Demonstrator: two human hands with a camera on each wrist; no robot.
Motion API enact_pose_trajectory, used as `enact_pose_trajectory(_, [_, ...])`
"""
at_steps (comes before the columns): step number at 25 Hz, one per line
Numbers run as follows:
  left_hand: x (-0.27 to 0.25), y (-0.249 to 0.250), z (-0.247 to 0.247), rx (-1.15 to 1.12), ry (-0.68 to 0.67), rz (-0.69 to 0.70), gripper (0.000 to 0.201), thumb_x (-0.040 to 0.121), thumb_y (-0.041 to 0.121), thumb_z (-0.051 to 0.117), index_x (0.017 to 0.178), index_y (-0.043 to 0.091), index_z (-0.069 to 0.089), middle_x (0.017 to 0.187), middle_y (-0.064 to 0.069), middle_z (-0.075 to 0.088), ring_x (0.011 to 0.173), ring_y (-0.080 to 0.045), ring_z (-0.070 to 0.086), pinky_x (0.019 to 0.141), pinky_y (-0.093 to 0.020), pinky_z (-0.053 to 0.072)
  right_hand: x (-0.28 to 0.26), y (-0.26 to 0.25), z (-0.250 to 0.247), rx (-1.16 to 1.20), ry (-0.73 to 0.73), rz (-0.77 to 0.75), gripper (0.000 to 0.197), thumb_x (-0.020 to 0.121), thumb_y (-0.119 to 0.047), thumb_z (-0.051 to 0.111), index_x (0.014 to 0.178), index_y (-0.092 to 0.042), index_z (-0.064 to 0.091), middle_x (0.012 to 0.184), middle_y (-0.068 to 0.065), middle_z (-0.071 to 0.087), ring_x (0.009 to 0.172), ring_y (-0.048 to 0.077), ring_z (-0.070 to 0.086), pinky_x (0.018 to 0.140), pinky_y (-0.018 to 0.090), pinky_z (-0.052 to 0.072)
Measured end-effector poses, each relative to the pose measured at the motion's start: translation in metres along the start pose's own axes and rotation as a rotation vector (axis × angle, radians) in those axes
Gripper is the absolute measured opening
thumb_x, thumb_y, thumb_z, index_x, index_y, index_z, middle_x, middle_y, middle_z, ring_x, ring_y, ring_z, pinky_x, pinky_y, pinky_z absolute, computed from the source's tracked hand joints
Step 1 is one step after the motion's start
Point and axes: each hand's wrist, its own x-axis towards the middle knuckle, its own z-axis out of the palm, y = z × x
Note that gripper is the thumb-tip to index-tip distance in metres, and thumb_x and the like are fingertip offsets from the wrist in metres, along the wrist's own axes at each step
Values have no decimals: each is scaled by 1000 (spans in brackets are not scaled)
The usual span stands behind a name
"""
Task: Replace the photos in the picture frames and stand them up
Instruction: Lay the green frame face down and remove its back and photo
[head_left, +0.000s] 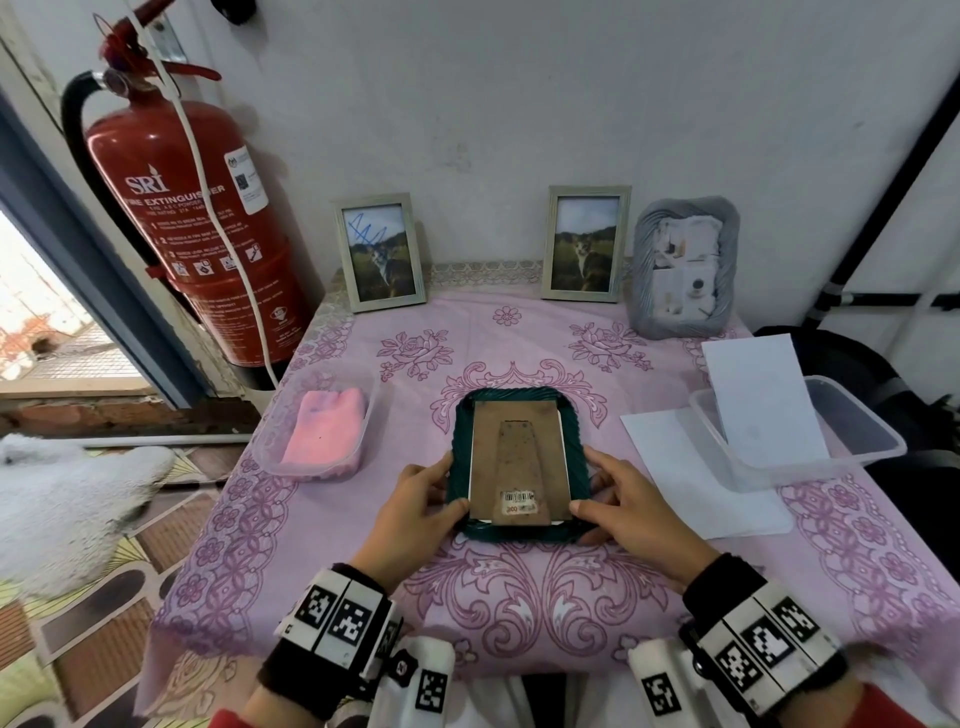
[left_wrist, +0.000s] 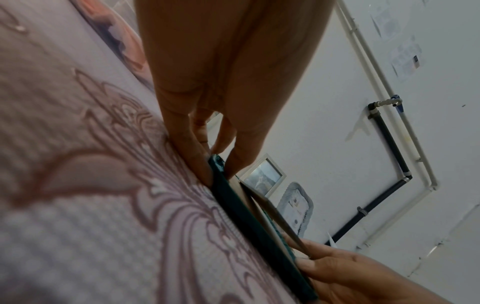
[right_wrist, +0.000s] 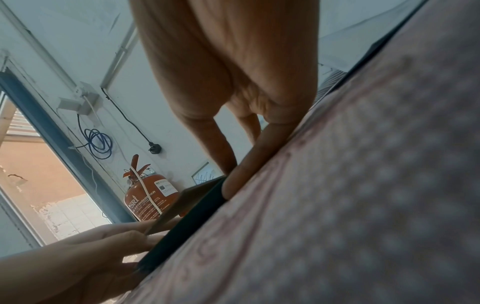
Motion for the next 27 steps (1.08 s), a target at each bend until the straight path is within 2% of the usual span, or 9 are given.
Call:
enact_pose_trajectory(2, [0,0,-1,21,-3,9,52,88,10,59,135,27,46,106,-8,44,98,-25,61,97,-44,48,1,2,0,11,3,9,68,85,0,61,143,-23,33,98,3,42,83,16,54,65,33,60])
enact_pose_trajectory(5, [-1,2,-1,19,6,-13,53,87,9,59,135,28,46,108,-8,45,97,-23,61,97,-42,48,0,4,0,57,24,13,66,85,0,61,141,-23,36,95,3,44,76,14,54,59,27,59])
enact_pose_trajectory(8, [-2,7,2,-4,110,-47,51,85,12,63,133,21,47,115,-9,42,94,-17,60,96,-34,49,-2,4,0,99,43,-16,57,87,-8,61,134,-34,43,91,1,45,70,8,53,58,24,57])
enact_pose_trajectory(11, [-2,21,10,217,230,31,22,86,30,63,107,23,62,111,1,41,107,-17,48,97,-25,37,-4,6,1,68,52,-88,49,89,-11,59,130,-37,49,89,2,44,63,-1,55,58,25,57])
enact_pose_trajectory(12, [-2,25,13,296,240,26,20,86,36,61,101,24,65,108,3,41,110,-18,44,97,-26,33,-3,7,2,51,61,-109,46,89,-12,59,129,-35,51,89,3,43,60,-4,54,58,24,57])
enact_pose_trajectory(15, [-2,33,22,386,214,-59,28,82,51,59,97,27,65,111,3,39,115,-18,37,97,-31,25,-3,8,3,33,82,-139,40,88,-13,61,124,-31,56,89,4,43,58,-6,54,57,25,57])
enact_pose_trajectory(18, [-1,36,29,340,204,-96,34,75,53,67,97,28,62,117,5,34,120,-16,30,93,-30,20,-3,9,3,17,96,-146,37,87,-13,63,120,-30,58,89,5,43,58,-4,55,56,28,58])
enact_pose_trajectory(22, [-2,37,31,190,261,-95,31,70,46,75,91,29,61,109,7,34,117,-14,33,95,-27,25,-4,7,4,-14,115,-144,35,88,-12,61,120,-26,61,90,8,43,60,3,54,57,32,60])
enact_pose_trajectory(27, [-5,35,22,118,302,-66,26,70,37,78,87,27,63,106,4,42,111,-16,41,102,-36,37,-7,1,10,-65,176,-140,25,90,-20,60,113,-29,65,91,8,46,67,14,56,57,33,60])
